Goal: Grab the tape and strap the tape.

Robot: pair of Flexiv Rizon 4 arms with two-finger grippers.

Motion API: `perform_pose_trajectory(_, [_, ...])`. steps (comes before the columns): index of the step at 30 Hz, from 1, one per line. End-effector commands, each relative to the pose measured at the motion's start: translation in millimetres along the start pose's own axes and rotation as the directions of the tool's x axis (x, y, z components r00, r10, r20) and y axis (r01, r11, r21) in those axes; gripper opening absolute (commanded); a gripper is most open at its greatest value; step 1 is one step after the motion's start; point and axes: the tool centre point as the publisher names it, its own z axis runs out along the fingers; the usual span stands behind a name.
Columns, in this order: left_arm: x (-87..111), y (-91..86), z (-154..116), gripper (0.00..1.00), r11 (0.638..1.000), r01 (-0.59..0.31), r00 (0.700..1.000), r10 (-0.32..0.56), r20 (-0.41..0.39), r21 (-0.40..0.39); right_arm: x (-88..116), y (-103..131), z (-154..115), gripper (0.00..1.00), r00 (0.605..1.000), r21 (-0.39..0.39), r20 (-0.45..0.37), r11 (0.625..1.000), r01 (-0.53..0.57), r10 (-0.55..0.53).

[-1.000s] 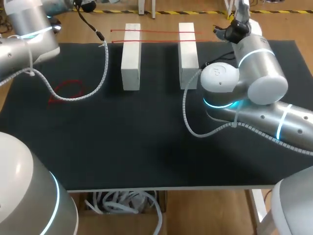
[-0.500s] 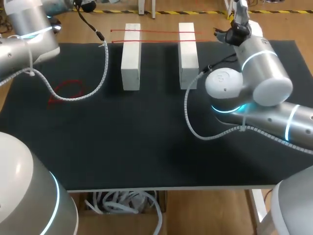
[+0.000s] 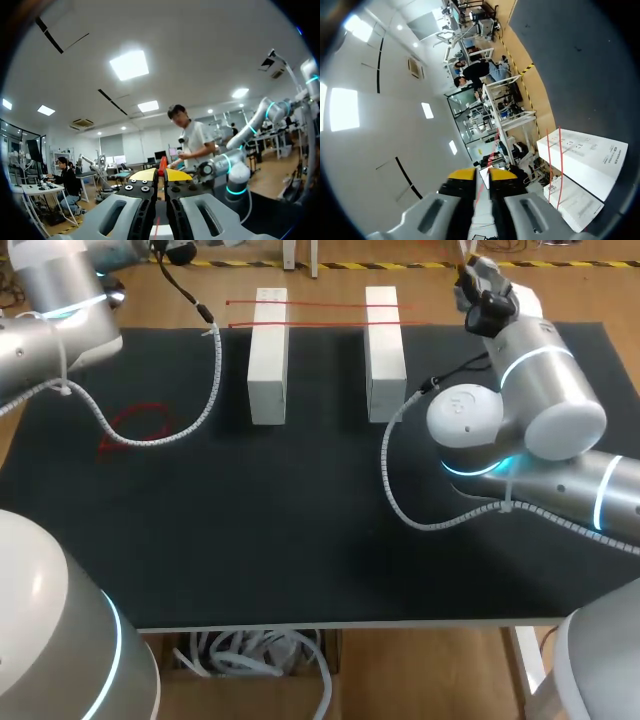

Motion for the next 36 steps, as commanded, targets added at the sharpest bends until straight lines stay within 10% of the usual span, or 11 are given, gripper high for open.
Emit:
perform_pose_trajectory(1, [0.8,0.4,0.1,0.0,1.0,-0.003,1.0,0.003,0.002,0.002,-0.2,1.2,-0.4,0.06,1.0,0.006,0.005,1.0,0.006,-0.006])
perform_pose_trajectory(27, [0.8,0.4,0.1,0.0,1.0,-0.003,1.0,0.003,0.002,0.002,-0.3,-7.9,1.7,0.0,1.0,0.046,-0.002,0.999,0.028,-0.028])
perform_pose_trajectory(36, [6.2,1.3,10.7,0.0,0.915,0.046,0.998,-0.057,-0.016,-0.4,-2.5,-7.2,-3.7,0.0,0.994,0.068,0.021,0.992,0.104,-0.105])
